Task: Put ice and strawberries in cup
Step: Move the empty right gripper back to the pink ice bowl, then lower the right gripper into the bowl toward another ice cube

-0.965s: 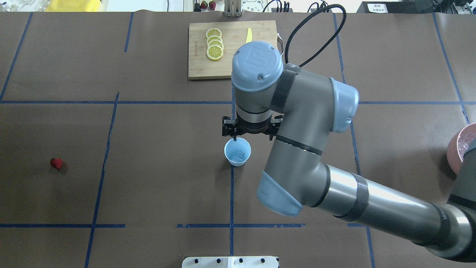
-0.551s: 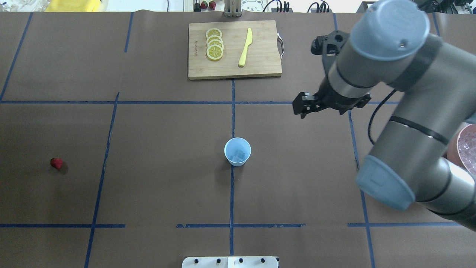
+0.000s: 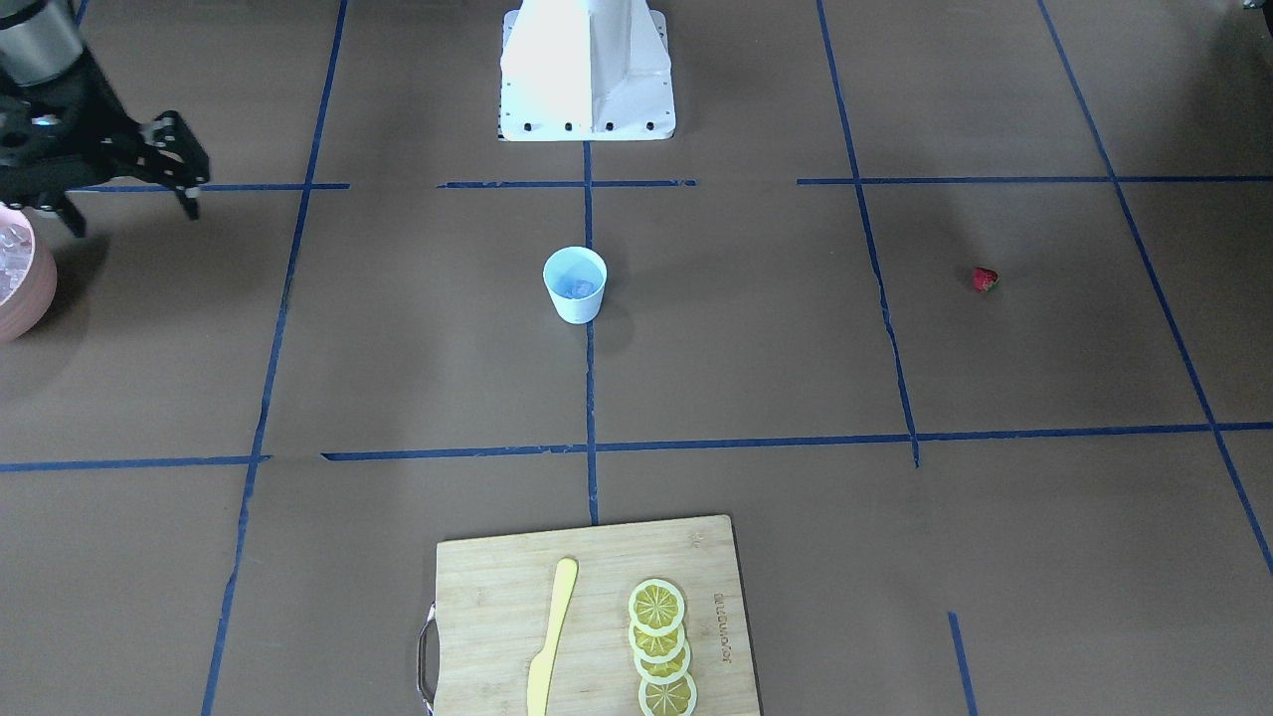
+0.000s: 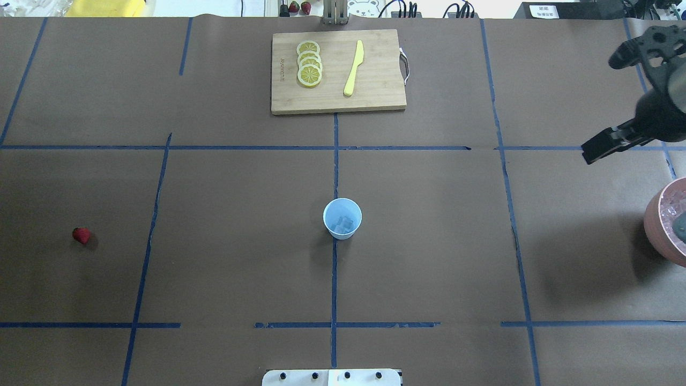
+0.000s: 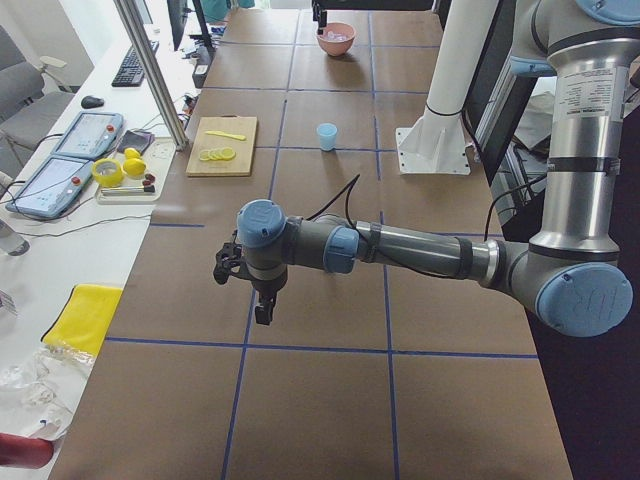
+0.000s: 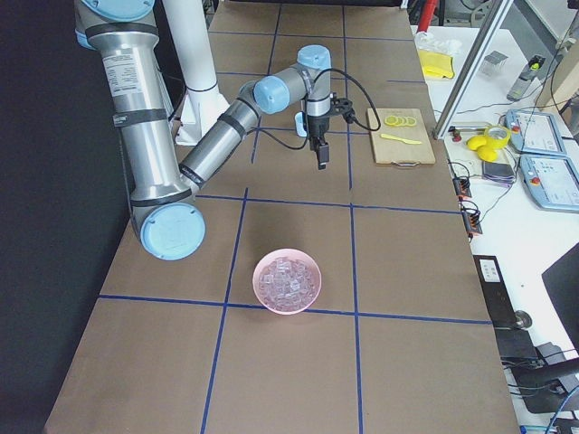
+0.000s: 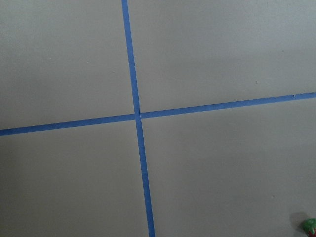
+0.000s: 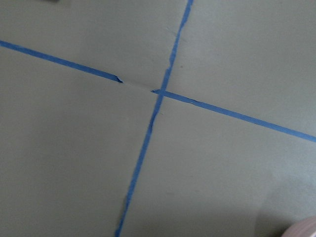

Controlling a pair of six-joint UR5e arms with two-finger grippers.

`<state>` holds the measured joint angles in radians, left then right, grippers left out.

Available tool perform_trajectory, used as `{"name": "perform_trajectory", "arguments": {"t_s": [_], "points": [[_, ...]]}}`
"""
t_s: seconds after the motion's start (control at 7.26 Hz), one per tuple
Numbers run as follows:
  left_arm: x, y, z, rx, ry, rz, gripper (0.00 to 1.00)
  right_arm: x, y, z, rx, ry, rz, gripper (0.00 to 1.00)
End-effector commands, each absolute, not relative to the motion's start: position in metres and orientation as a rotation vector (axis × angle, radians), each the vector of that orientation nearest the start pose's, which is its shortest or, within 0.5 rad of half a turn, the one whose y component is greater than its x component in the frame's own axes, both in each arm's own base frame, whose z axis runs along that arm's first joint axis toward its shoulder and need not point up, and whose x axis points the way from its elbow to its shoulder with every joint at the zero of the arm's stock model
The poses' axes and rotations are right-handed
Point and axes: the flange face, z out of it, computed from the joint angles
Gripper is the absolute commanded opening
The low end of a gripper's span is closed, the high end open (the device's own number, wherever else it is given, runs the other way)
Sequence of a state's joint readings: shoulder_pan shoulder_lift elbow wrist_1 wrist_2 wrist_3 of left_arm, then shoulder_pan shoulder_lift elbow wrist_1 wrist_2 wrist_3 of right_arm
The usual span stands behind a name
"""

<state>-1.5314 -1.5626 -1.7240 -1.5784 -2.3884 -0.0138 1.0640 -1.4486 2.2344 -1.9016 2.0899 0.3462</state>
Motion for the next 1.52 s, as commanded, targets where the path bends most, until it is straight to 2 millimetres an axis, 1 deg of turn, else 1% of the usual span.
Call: {"name": "perform_trajectory", "arguments": {"t_s": [0.0, 0.14, 0.28, 0.41, 0.55, 0.69, 0.83, 0.96, 1.1, 1.38], "points": [[-0.039, -0.496, 0.583, 0.121, 0.820, 0.089, 1.00, -0.088, -0.418, 0.418, 0.215, -0.632, -0.367, 1.00], [-0.040, -0.496, 0.583, 0.122, 0.820, 0.087, 1.00, -0.072, -0.417, 0.456, 0.245, -0.633, -0.394, 1.00], [-0.040, -0.496, 0.583, 0.122, 0.820, 0.087, 1.00, -0.064, -0.408, 0.493, 0.257, -0.636, -0.393, 1.00], [-0.039, -0.496, 0.583, 0.121, 0.820, 0.089, 1.00, -0.062, -0.405, 0.529, 0.259, -0.641, -0.390, 1.00], [-0.039, -0.496, 0.583, 0.121, 0.820, 0.089, 1.00, -0.062, -0.402, 0.557, 0.233, -0.665, -0.387, 1.00], [-0.039, -0.496, 0.583, 0.121, 0.820, 0.089, 1.00, -0.060, -0.396, 0.578, 0.245, -0.685, -0.395, 1.00], [-0.039, -0.496, 0.581, 0.123, 0.820, 0.089, 1.00, -0.058, -0.392, 0.605, 0.266, -0.688, -0.401, 0.99], [-0.039, -0.497, 0.581, 0.124, 0.820, 0.090, 1.00, -0.058, -0.389, 0.639, 0.291, -0.698, -0.406, 0.99], [-0.039, -0.496, 0.582, 0.122, 0.820, 0.088, 1.00, -0.058, -0.387, 0.660, 0.278, -0.712, -0.402, 0.99], [-0.039, -0.496, 0.582, 0.122, 0.822, 0.088, 1.00, -0.059, -0.386, 0.663, 0.268, -0.711, -0.399, 0.99]]}}
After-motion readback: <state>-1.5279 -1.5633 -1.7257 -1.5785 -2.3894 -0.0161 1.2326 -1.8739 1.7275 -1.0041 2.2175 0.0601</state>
